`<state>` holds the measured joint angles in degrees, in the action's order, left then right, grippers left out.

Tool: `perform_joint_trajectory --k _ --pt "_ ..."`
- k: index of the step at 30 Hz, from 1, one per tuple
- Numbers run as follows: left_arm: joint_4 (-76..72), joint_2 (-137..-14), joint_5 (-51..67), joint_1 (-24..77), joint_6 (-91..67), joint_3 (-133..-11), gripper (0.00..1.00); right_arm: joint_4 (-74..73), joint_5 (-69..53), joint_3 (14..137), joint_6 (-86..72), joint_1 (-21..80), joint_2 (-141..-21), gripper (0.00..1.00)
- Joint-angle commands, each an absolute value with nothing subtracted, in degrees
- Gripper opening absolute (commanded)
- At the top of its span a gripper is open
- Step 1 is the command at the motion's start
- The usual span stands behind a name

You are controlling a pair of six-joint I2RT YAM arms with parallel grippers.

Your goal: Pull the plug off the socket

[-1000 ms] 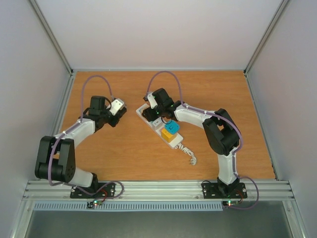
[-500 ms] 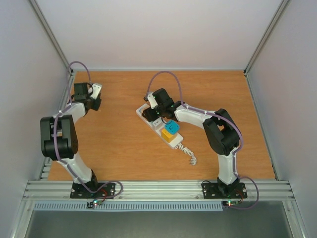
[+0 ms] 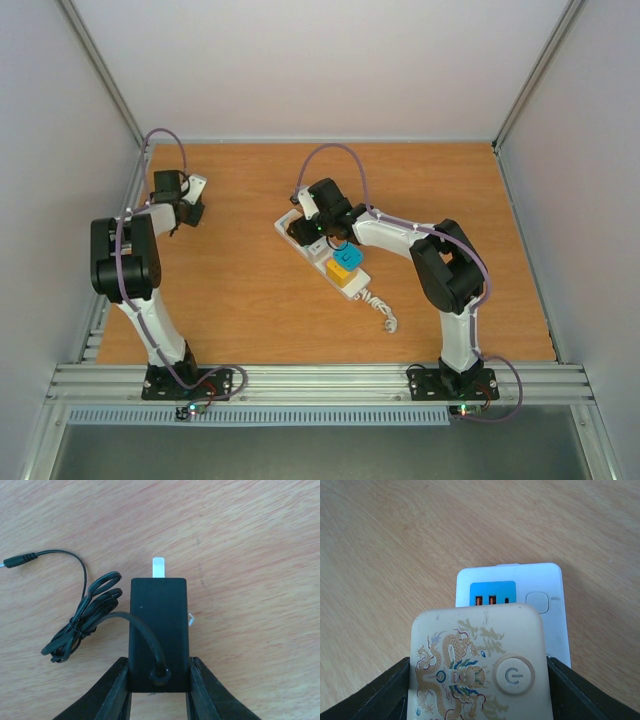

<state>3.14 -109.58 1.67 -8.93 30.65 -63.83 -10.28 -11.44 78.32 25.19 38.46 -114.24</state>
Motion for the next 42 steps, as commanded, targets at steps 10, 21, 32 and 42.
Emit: perform_joint_trajectory --k 10,21,32,42 --pt "7.81 -110.63 13.42 -9.21 27.45 -66.96 0.27 -19.92 -14.06 75.67 27.43 38.06 -114.88 0.35" --pt "11.08 -106.04 18.71 -9.81 26.92 -65.98 0.68 -20.69 -15.38 76.21 28.43 38.81 -115.14 0.35" --pt "14.44 -94.84 26.67 -9.84 26.93 -60.05 0.92 -21.33 -18.78 76.02 29.88 41.42 -114.51 0.36" --pt "17.52 -90.41 30.10 -7.28 26.02 -58.00 0.96 -21.64 -17.81 77.74 28.98 42.45 -113.62 0.63"
